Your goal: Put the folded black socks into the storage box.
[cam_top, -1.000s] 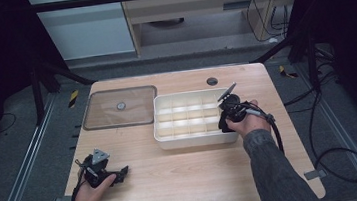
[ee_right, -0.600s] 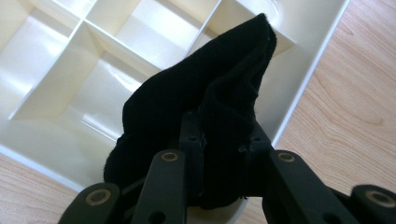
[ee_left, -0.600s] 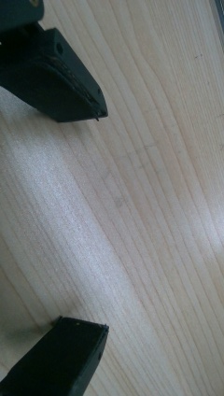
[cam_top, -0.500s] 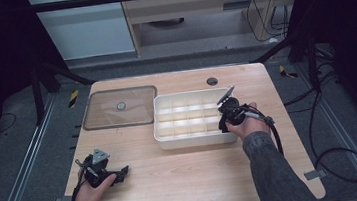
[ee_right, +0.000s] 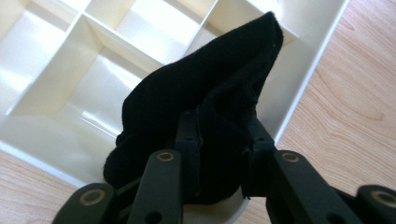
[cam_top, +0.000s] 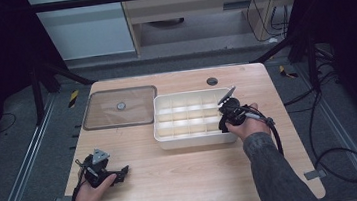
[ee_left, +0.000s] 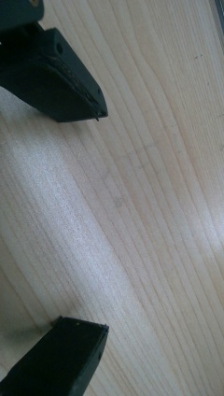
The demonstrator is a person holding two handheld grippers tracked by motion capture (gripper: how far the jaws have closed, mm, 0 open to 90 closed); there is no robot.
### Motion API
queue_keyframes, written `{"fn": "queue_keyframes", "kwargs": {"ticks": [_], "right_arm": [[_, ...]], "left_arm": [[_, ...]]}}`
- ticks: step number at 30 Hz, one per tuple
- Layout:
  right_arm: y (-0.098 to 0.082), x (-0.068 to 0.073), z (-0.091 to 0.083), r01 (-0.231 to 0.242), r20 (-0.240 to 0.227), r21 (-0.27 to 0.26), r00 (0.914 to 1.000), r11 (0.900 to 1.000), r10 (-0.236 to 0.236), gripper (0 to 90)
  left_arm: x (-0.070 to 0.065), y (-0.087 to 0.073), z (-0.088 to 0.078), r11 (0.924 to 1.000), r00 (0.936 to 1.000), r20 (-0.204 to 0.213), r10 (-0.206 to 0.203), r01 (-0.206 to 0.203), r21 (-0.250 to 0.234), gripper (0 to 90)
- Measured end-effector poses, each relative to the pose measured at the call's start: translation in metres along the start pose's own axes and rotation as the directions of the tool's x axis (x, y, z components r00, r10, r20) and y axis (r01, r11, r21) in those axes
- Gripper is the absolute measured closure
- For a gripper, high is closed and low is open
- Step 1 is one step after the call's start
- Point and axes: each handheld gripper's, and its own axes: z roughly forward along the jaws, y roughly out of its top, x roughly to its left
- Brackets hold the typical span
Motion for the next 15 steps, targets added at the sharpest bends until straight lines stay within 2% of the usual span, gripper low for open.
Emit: {"fn": "queue_keyframes", "kwargs": {"ticks": [5,8,11,15], "right_arm": [[-0.002,-0.004,-0.006,-0.019,-0.042,-0.03,0.999,0.999,0.018,62.5],[-0.003,-0.005,-0.014,-0.031,-0.054,-0.047,0.9981,0.998,0.028,48.6],[-0.004,-0.005,-0.023,-0.044,-0.085,-0.06,0.9956,0.997,0.038,48.8],[-0.006,-0.005,-0.031,-0.03,-0.091,-0.08,0.9956,0.996,0.023,45.3]], "left_arm": [[0.0,0.0,0.0,1.0,1.0,0.002,0.002,-0.002,0.0,0.0],[0.0,0.0,0.0,1.0,1.0,0.002,0.002,-0.002,0.0,0.0],[0.0,0.0,0.0,1.0,1.0,0.001,0.002,-0.002,0.0,0.0],[0.0,0.0,0.0,1.0,1.0,0.001,0.002,-0.002,0.0,0.0]]}}
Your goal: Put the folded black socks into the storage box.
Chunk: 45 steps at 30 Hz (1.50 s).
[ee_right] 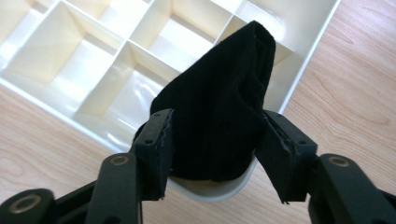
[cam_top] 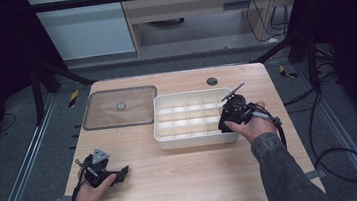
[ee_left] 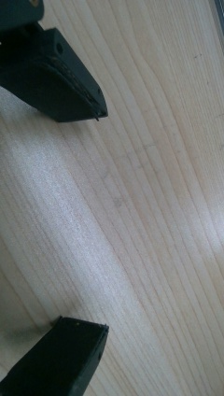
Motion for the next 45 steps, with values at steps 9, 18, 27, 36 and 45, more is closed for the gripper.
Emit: {"fn": "queue_keyframes", "kwargs": {"ticks": [9,18,27,36,45], "right_arm": [[-0.005,-0.004,-0.023,0.001,-0.008,-0.047,1.0,0.999,-0.002,48.4],[-0.007,-0.021,-0.042,-0.007,-0.022,-0.057,0.9997,0.998,0.006,67.0],[0.0,-0.036,-0.05,-0.036,-0.048,-0.094,0.9984,0.995,0.031,90.0],[0.013,-0.045,-0.045,-0.057,-0.054,-0.105,0.9972,0.993,0.051,90.0],[0.026,-0.041,-0.037,-0.046,-0.044,-0.08,0.9981,0.996,0.043,90.0]], "left_arm": [[0.0,0.0,0.0,1.0,1.0,0.0,0.0,0.0,0.0,0.0],[0.0,0.0,0.0,1.0,1.0,0.002,0.003,-0.003,0.002,0.0],[0.001,0.001,0.0,1.0,0.9999,0.008,0.007,-0.007,0.003,0.0],[0.007,0.004,0.005,1.0,0.9999,0.012,0.005,-0.005,0.0,0.0],[0.007,0.005,0.005,1.0,0.9999,0.014,0.006,-0.006,-0.001,0.0]]}}
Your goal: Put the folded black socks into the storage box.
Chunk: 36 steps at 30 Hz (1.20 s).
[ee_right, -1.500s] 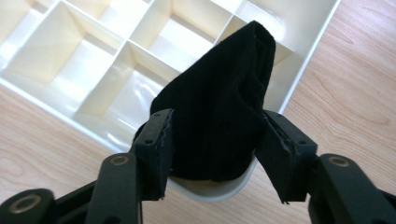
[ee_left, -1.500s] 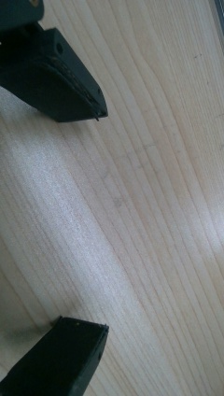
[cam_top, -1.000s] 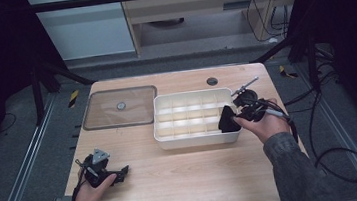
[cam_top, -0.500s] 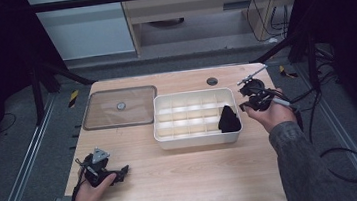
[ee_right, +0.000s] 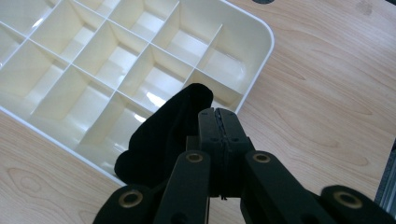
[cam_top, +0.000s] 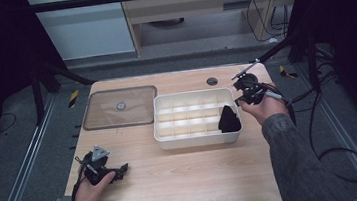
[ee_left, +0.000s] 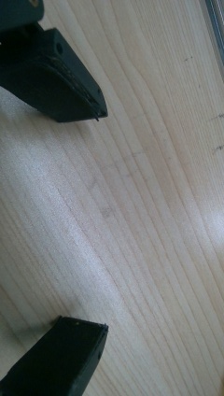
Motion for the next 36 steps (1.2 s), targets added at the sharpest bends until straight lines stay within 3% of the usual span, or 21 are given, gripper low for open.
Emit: {"fn": "queue_keyframes", "kwargs": {"ticks": [16,30,36], "right_arm": [[0.008,0.003,0.001,0.008,0.001,-0.001,1.0,1.0,-0.008,90.0],[0.009,0.007,0.011,0.008,-0.039,0.04,0.9992,0.999,-0.006,90.0],[0.013,0.009,0.007,0.015,-0.038,0.026,0.9992,1.0,-0.014,90.0]], "left_arm": [[0.0,-0.001,-0.001,1.0,1.0,0.001,0.003,-0.003,-0.003,0.0],[-0.001,-0.002,-0.002,1.0,1.0,0.001,0.002,-0.002,-0.002,0.0],[-0.001,-0.002,-0.002,1.0,1.0,0.002,0.003,-0.003,-0.002,0.0]]}}
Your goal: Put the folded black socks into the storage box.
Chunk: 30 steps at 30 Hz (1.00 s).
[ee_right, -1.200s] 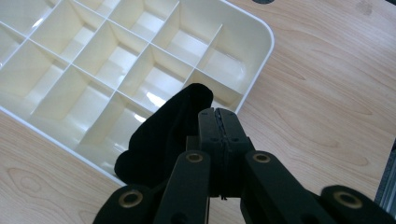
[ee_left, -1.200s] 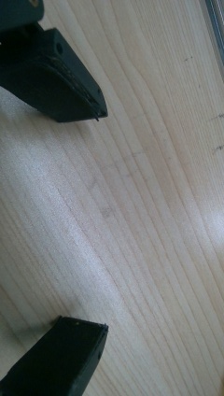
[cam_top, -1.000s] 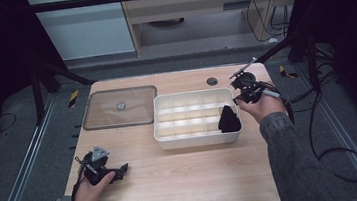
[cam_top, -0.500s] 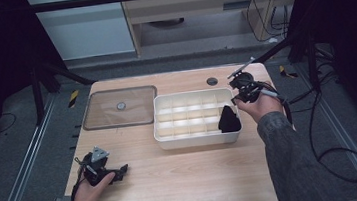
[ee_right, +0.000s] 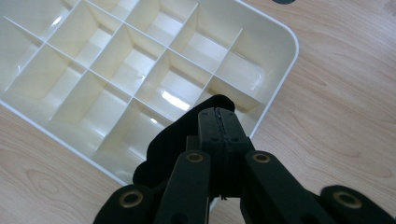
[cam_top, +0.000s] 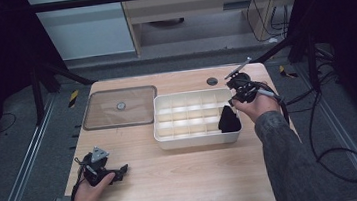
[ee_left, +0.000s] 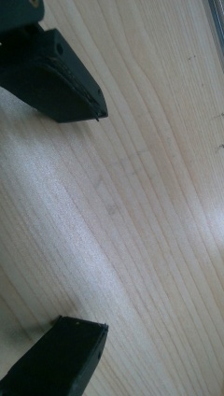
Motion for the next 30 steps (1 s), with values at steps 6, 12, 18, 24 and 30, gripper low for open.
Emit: {"fn": "queue_keyframes", "kwargs": {"ticks": [6,12,18,24,30], "right_arm": [[0.004,0.006,0.004,0.001,-0.011,0.003,0.9999,1.0,-0.001,90.0],[0.004,0.005,0.017,-0.005,-0.008,0.03,1.0,1.0,0.006,90.0],[0.004,0.007,0.026,0.002,-0.003,0.041,1.0,0.999,-0.002,90.0],[0.005,0.007,0.029,-0.004,0.0,0.047,1.0,0.999,0.004,90.0],[-0.002,0.003,0.036,-0.003,0.022,0.071,0.9998,0.997,0.002,90.0]], "left_arm": [[0.0,0.0,0.0,1.0,1.0,0.0,0.003,-0.003,0.002,0.0],[0.0,0.0,0.0,1.0,1.0,0.001,0.003,-0.003,0.002,0.0],[0.0,0.0,0.0,1.0,1.0,0.0,0.001,-0.001,0.0,0.0],[0.0,0.0,0.0,1.0,1.0,0.0,0.003,-0.003,0.002,0.0],[0.0,0.0,0.0,1.0,1.0,0.001,0.0,0.0,0.002,0.0]]}}
